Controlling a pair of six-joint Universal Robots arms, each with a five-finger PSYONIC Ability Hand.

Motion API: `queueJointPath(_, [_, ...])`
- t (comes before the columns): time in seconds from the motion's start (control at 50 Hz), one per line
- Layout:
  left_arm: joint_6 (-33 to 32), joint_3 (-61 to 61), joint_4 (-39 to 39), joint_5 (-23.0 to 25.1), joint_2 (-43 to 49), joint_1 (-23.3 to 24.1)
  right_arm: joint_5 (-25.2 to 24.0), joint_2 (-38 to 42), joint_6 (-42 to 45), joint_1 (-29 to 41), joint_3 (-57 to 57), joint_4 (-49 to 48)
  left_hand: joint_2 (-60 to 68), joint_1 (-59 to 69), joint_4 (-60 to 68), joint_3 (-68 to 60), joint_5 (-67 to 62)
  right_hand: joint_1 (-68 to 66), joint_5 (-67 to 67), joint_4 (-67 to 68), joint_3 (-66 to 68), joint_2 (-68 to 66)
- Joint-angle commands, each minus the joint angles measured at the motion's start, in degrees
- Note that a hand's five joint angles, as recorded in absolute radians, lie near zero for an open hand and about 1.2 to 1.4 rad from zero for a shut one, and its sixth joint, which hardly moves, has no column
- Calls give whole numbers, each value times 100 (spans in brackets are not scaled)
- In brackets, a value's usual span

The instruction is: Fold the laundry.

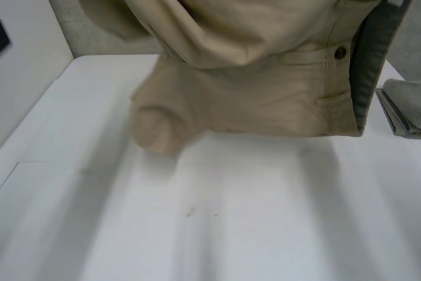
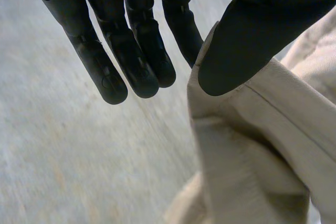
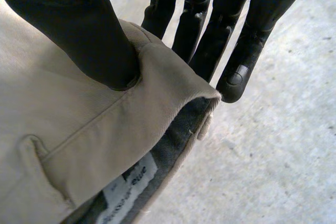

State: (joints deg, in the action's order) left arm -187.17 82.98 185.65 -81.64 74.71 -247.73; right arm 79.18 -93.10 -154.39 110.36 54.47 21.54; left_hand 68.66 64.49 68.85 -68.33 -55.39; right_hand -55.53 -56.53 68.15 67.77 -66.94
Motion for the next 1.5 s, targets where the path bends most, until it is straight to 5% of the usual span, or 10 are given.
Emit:
queueJointPath(0.02, [251, -116, -98, 34, -291, -12, -34, -51, -170, -23, -349, 158, 1134, 1551, 1115, -1167, -1461, -2447, -1347, 1185, 1223, -1306])
queueJointPath(0.34, [216, -871, 252, 25, 2520, -460, 53, 2786, -223, 56, -1297, 202, 1134, 1551, 1115, -1167, -1461, -2447, -1347, 1185, 1223, -1306])
queueJointPath(0.54, [-512, -2908, 867, -405, 5261, -302, 1284, 5257, -452, 74, -3152, -1019, 1134, 1551, 1115, -1167, -1461, -2447, -1347, 1185, 1223, -1306])
queueJointPath(0.58, [-662, -3129, 999, -476, 5535, -284, 1319, 5677, -408, 74, -3336, -1360, -468, -52, -488, 435, 142, -2153, -1054, 891, 929, -1013])
queueJointPath(0.6, [-759, -3200, 1070, -502, 5659, -276, 1328, 5802, -373, 74, -3398, -1432, -1794, -1377, -1814, 1761, 1467, 714, 1814, -1976, -1938, 1855])
queueJointPath(0.62, [-873, -3279, 1218, -537, 5851, -249, 1363, 5899, -329, 74, -3434, -1459, -5537, -5121, -5557, 5504, 5211, 4123, 5223, -5385, -5348, 5264])
queueJointPath(0.68, [-935, -3262, 1439, -555, 5994, -170, 1398, 6215, 4, 74, -3487, -1459, -5866, -5449, -5885, 5833, 5539, 4553, 5653, -5815, -5777, 5694])
queueJointPath(0.94, [-962, -1014, 1466, -520, 4211, 190, 1320, 4838, 252, 144, -1986, -634, -5866, -5449, -5885, 5833, 5539, 4553, 5653, -5815, -5777, 5694])
queueJointPath(1.1, [-971, 955, 790, -529, 3279, 647, -200, 3466, 1419, -339, 746, -422, -5357, -4940, -5376, 5324, 5030, 4553, 5653, -5815, -5777, 5694])
queueJointPath(1.5, [-979, 1528, 385, -476, 4183, 296, -1300, 3411, 2405, -1007, 3245, -2250, -2816, -2400, -2836, 2784, 2490, 2343, 3442, -3605, -3567, 3483])
